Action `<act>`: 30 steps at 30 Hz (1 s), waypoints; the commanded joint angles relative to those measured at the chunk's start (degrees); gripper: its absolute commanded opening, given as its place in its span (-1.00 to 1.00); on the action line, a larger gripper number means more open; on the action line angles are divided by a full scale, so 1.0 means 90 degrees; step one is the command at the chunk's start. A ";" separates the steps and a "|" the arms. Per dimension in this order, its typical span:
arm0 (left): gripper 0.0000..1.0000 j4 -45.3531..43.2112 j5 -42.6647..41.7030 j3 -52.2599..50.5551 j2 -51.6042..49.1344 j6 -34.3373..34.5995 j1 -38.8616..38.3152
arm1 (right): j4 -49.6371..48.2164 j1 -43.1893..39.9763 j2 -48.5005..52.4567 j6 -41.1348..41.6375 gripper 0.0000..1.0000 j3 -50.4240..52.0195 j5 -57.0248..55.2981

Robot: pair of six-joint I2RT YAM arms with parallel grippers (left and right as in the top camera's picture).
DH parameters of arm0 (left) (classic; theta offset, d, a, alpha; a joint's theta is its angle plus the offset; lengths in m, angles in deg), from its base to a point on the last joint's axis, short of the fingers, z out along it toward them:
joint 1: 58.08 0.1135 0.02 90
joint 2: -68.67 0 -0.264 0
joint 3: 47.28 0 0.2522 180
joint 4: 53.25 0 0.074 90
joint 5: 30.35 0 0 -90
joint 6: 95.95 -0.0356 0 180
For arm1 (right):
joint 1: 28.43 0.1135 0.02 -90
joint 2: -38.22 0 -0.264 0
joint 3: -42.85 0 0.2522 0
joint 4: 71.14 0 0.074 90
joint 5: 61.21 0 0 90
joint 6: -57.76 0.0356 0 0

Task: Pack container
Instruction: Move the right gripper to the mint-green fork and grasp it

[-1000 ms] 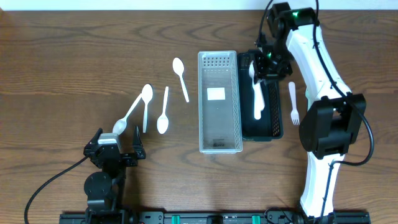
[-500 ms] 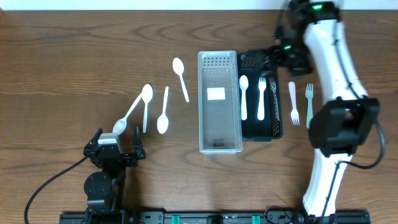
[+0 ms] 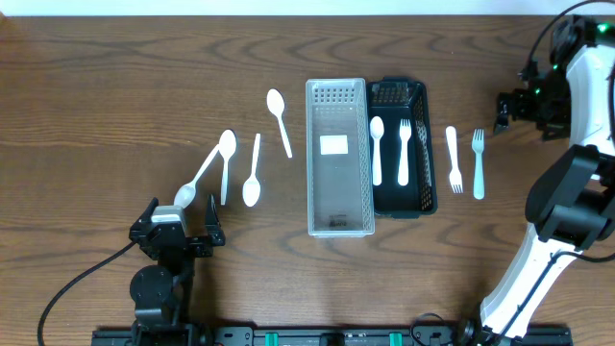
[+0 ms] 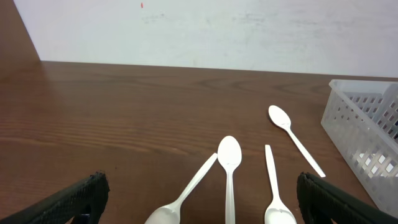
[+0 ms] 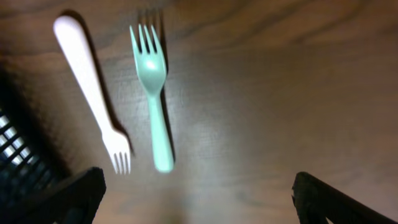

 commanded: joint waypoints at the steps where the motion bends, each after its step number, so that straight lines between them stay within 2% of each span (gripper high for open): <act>1: 0.96 0.0066 0.0036 -0.0185 0.0032 -0.0085 0.0027 | -0.0330 0.0148 -0.0029 -0.0124 0.98 0.0539 -0.0112; 12: 0.96 0.0066 0.0039 -0.0185 0.0032 -0.0085 0.0027 | -0.1603 0.0240 -0.0029 0.0148 0.99 0.1894 -0.0359; 30: 0.96 0.0066 0.0039 -0.0185 0.0032 -0.0087 0.0027 | -0.2234 0.0459 -0.0029 0.0148 0.98 0.2761 -0.0024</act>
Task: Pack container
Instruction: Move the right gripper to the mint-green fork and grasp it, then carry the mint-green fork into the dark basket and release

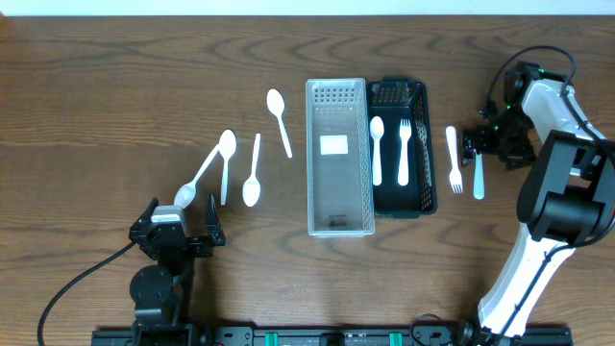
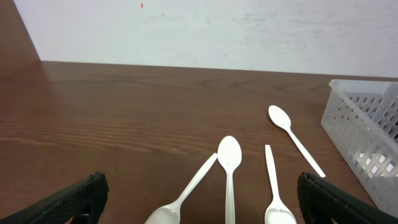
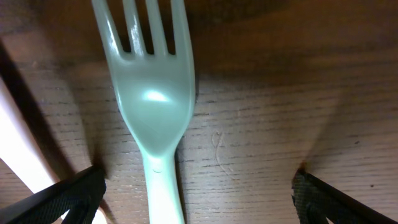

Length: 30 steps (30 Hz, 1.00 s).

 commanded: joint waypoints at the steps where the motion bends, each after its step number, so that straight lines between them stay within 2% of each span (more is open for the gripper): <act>1: 0.96 0.0066 0.0039 -0.0185 0.0032 -0.0085 0.0027 | -0.0092 0.0051 -0.0029 0.0068 0.99 0.0146 0.0090; 6: 0.96 0.0066 0.0039 -0.0185 0.0032 -0.0085 0.0027 | -0.0097 0.0051 -0.0029 0.0068 0.99 0.0160 0.0090; 7: 0.96 0.0066 0.0036 -0.0185 0.0032 -0.0085 0.0027 | -0.0100 0.0051 -0.0029 0.0068 0.93 0.0160 0.0090; 9: 0.96 0.0066 0.0039 -0.0185 0.0032 -0.0085 0.0027 | -0.0114 0.0051 -0.0029 0.0068 0.61 0.0160 0.0090; 11: 0.96 0.0066 0.0039 -0.0185 0.0032 -0.0085 0.0027 | -0.0165 0.0051 -0.0029 0.0068 0.01 0.0160 0.0087; 12: 0.96 0.0066 0.0036 -0.0185 0.0032 -0.0085 0.0027 | -0.0168 0.0051 -0.0029 0.0068 -0.21 0.0160 0.0087; 17: 0.96 0.0066 0.0036 -0.0185 0.0032 -0.0085 0.0027 | -0.0223 0.0051 -0.0029 0.0070 -0.81 0.0158 0.0087; 24: 0.96 0.0066 0.0039 -0.0185 0.0032 -0.0085 0.0027 | 0.0197 0.0051 -0.0036 0.0085 -0.97 -0.0163 0.0092; 30: 0.96 0.0066 0.0039 -0.0185 0.0032 -0.0087 0.0027 | 0.1639 0.0112 -0.0036 0.0214 -0.97 -0.1717 0.0214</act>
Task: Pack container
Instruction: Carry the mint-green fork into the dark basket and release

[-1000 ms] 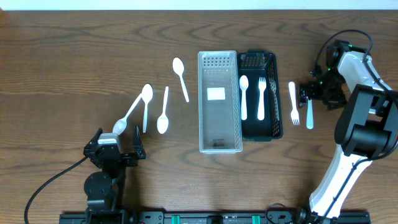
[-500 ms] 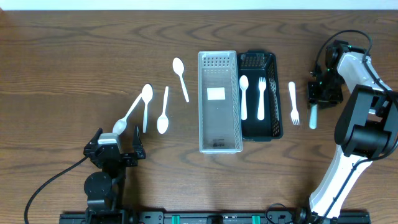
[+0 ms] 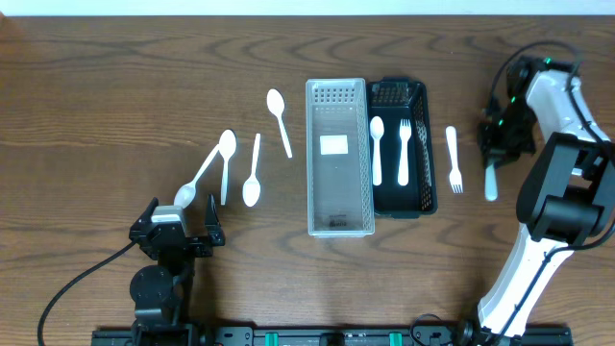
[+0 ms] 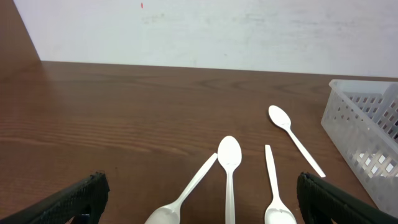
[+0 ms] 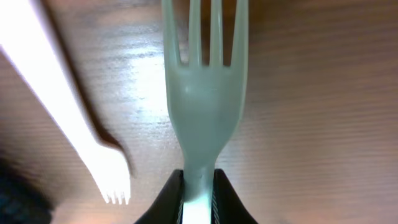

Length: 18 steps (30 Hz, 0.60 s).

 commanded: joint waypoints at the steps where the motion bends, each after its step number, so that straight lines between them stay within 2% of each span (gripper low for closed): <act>1: 0.96 0.0068 0.0036 -0.0185 0.0032 -0.0085 0.0027 | 0.0542 0.0131 -0.0012 0.0104 -0.97 -0.1180 0.0277; 6: 0.96 0.0068 0.0039 -0.0185 0.0032 -0.0085 0.0027 | 0.1746 0.0430 -0.0012 0.0112 -0.90 -0.2902 0.1491; 9: 0.96 0.0068 0.0039 -0.0185 0.0032 -0.0085 0.0027 | 0.2025 0.0721 -0.0012 0.0131 -0.86 -0.3531 0.2074; 18: 0.96 0.0068 0.0036 -0.0185 0.0032 -0.0085 0.0027 | 0.1807 0.2013 0.0002 0.0559 -0.83 -0.3679 0.1945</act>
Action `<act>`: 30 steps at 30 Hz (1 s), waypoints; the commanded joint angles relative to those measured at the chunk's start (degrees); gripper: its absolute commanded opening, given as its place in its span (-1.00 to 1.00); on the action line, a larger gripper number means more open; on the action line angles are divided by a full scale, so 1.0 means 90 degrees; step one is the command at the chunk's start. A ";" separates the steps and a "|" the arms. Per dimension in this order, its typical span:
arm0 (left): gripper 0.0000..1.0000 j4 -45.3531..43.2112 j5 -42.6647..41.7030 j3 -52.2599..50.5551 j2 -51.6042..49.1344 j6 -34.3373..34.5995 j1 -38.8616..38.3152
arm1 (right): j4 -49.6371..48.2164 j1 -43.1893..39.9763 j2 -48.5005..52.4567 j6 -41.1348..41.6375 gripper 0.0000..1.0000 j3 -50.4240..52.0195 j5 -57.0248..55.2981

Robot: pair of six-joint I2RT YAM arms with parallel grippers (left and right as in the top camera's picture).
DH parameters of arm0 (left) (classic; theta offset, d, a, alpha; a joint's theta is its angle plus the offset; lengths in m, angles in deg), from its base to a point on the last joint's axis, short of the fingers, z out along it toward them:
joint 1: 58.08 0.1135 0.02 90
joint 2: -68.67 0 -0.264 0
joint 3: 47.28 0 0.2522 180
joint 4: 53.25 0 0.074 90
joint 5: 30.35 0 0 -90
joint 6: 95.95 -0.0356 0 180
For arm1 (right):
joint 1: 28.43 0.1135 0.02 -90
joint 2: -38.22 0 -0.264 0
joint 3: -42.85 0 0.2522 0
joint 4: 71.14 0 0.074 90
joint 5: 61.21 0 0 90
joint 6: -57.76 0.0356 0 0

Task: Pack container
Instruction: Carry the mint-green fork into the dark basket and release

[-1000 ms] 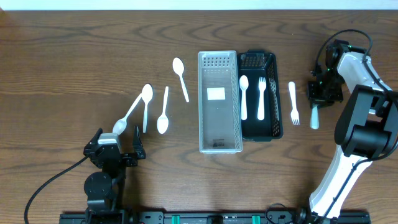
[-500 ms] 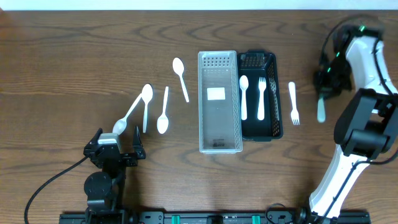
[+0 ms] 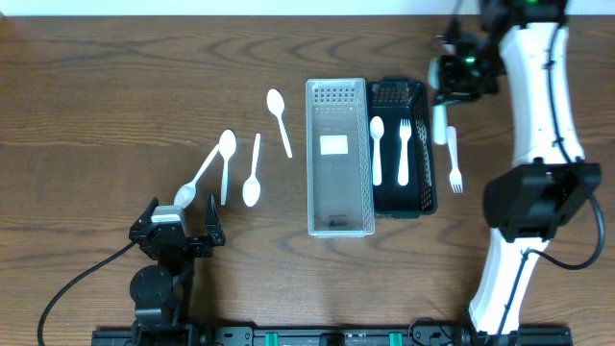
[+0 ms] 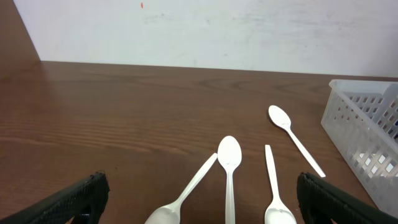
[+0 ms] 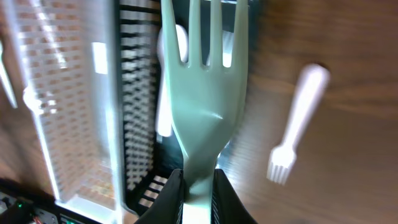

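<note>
My right gripper (image 3: 450,75) is shut on a pale green fork (image 5: 205,106), held in the air just past the far right corner of the black basket (image 3: 392,94). In the overhead view the green fork (image 3: 439,123) hangs beside that basket's rim. Inside the black basket lie a white spoon (image 3: 377,149) and a white fork (image 3: 404,149). The clear basket (image 3: 338,192) stands to its left. Another white fork (image 3: 454,159) lies on the table to the right. My left gripper (image 3: 178,235) rests open near the front left, with several white spoons (image 4: 229,155) ahead of it.
In the right wrist view the black basket (image 5: 140,124), the clear basket (image 5: 74,124) and the loose white fork (image 5: 295,124) lie below the held fork. One spoon (image 3: 279,120) lies close to the clear basket's left wall. The wall runs along the table's far edge.
My right gripper has moved left and toward the far side with the green fork, from the table right of the loose white fork to beside the black basket's far right corner. The left arm is unchanged.
My right gripper was open and high over the two forks right of the black basket. Then it stood low and open around the green fork. Then it was shut on that fork, and now holds it in the air beside the black basket.
</note>
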 commanded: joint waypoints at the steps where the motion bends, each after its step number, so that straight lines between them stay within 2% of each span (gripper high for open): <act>1: 0.96 0.0066 0.0039 -0.0185 0.0032 -0.0085 0.0027 | -0.0087 0.0464 -0.0005 0.0372 -0.80 -0.0032 -0.0172; 4: 0.96 0.0066 0.0039 -0.0185 0.0032 -0.0085 0.0027 | -0.0182 0.0770 -0.0005 0.0741 -0.75 -0.0027 -0.0916; 7: 0.96 0.0066 0.0036 -0.0185 0.0032 -0.0085 0.0027 | -0.0257 0.0908 -0.0005 0.0763 -0.68 -0.0017 -0.0952; 8: 0.96 0.0066 0.0036 -0.0185 0.0032 -0.0085 0.0027 | -0.0274 0.0935 -0.0005 0.0763 -0.59 0.0000 -0.0954; 10: 0.96 0.0066 0.0036 -0.0185 0.0032 -0.0085 0.0027 | -0.0267 0.0971 -0.0002 0.0763 -0.26 0.0010 -0.0952; 12: 0.96 0.0066 0.0036 -0.0185 0.0032 -0.0085 0.0027 | -0.0265 0.0976 -0.0002 0.0794 -0.06 0.0019 -0.0952; 16: 0.96 0.0066 0.0039 -0.0185 0.0032 -0.0085 0.0027 | -0.0250 0.0957 -0.0002 0.0784 0.54 0.0019 -0.0954; 18: 0.96 0.0066 0.0039 -0.0185 0.0032 -0.0085 0.0027 | -0.0282 0.0908 -0.0002 0.0780 0.98 0.0019 -0.1003; 23: 0.96 0.0066 0.0039 -0.0185 0.0032 -0.0085 0.0027 | -0.0289 0.0488 -0.0005 0.0767 0.99 0.0019 -0.1615; 30: 0.96 0.0066 0.0039 -0.0185 0.0032 -0.0085 0.0027 | 0.0119 -0.0546 -0.0005 0.0102 0.98 0.0019 -0.1617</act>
